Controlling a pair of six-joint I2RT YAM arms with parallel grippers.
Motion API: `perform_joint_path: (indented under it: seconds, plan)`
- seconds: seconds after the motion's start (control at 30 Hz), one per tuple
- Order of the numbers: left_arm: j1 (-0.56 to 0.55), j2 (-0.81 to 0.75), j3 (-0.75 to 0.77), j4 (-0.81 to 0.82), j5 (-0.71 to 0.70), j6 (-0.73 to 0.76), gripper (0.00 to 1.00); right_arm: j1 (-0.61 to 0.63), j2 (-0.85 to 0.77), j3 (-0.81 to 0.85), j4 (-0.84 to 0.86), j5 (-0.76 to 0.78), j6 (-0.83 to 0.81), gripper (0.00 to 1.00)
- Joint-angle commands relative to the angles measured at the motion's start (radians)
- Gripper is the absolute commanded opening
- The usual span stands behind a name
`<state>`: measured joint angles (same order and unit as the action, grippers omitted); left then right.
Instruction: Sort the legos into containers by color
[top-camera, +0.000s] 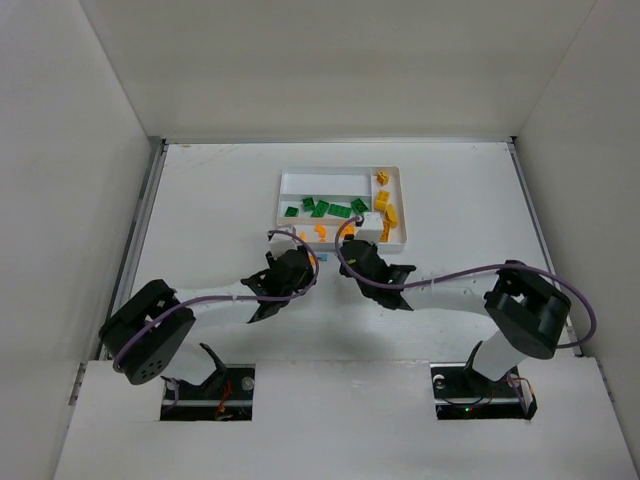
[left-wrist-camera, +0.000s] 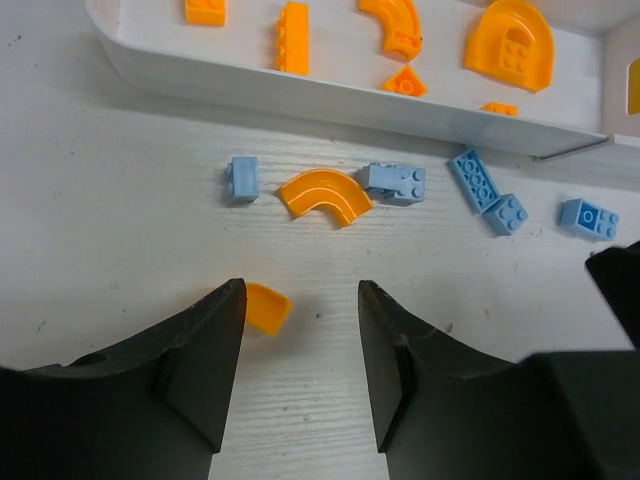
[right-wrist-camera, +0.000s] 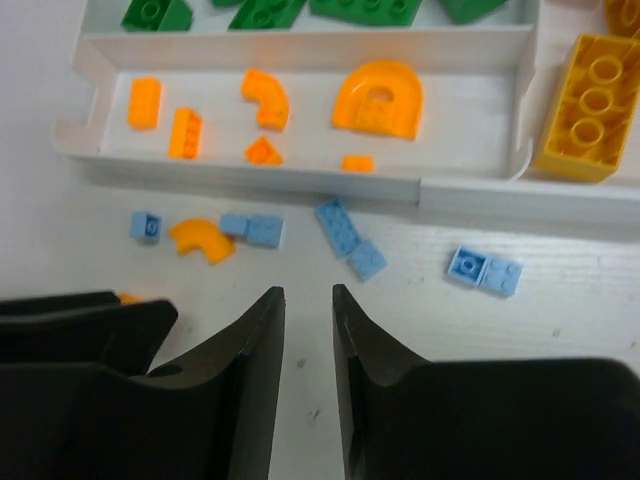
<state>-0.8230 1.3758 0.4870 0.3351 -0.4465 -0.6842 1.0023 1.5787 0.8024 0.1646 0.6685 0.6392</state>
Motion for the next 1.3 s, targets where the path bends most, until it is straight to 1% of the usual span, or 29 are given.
perform_joint_path:
  seconds: [0.0, 0.13, 0.27, 0.4, 0.53, 0.67, 0.77, 0.9, 1.03, 1.13, 1.27]
  plan:
    - [-0.003, 0.022, 0.050, 0.038, -0.018, 0.018, 0.46, -0.079, 0.009, 0.044, 0.072, -0.067, -0.055, 0.28]
    - [-0.009, 0.049, 0.070, 0.038, -0.034, 0.020, 0.46, -0.152, 0.067, 0.106, 0.081, -0.116, -0.084, 0.29]
    - [-0.009, -0.001, 0.052, 0.028, -0.063, 0.021, 0.44, -0.150, 0.073, 0.113, 0.087, -0.133, -0.088, 0.30]
    - [-0.005, -0.067, 0.015, 0.004, -0.067, 0.023, 0.43, -0.127, 0.067, 0.080, 0.098, -0.135, -0.075, 0.32]
    - [-0.032, -0.104, 0.007, -0.118, -0.080, -0.001, 0.43, -0.110, 0.029, 0.038, 0.102, -0.136, -0.070, 0.34]
    - [-0.086, -0.129, -0.005, -0.229, -0.164, -0.064, 0.44, -0.103, 0.012, 0.014, 0.102, -0.136, -0.064, 0.37]
    - [-0.112, -0.101, -0.004, -0.268, -0.190, -0.107, 0.46, -0.098, 0.007, 0.003, 0.102, -0.136, -0.047, 0.41]
    - [-0.124, -0.038, 0.004, -0.249, -0.190, -0.117, 0.49, -0.086, 0.003, -0.009, 0.102, -0.136, -0.041, 0.43]
    - [-0.126, 0.014, 0.016, -0.209, -0.185, -0.101, 0.52, -0.081, -0.008, -0.025, 0.102, -0.136, -0.029, 0.44]
    - [-0.124, 0.048, 0.028, -0.196, -0.179, -0.097, 0.51, -0.077, -0.020, -0.038, 0.105, -0.133, -0.019, 0.44]
    - [-0.132, 0.075, 0.039, -0.194, -0.185, -0.089, 0.45, -0.075, -0.023, -0.043, 0.110, -0.135, -0.018, 0.45]
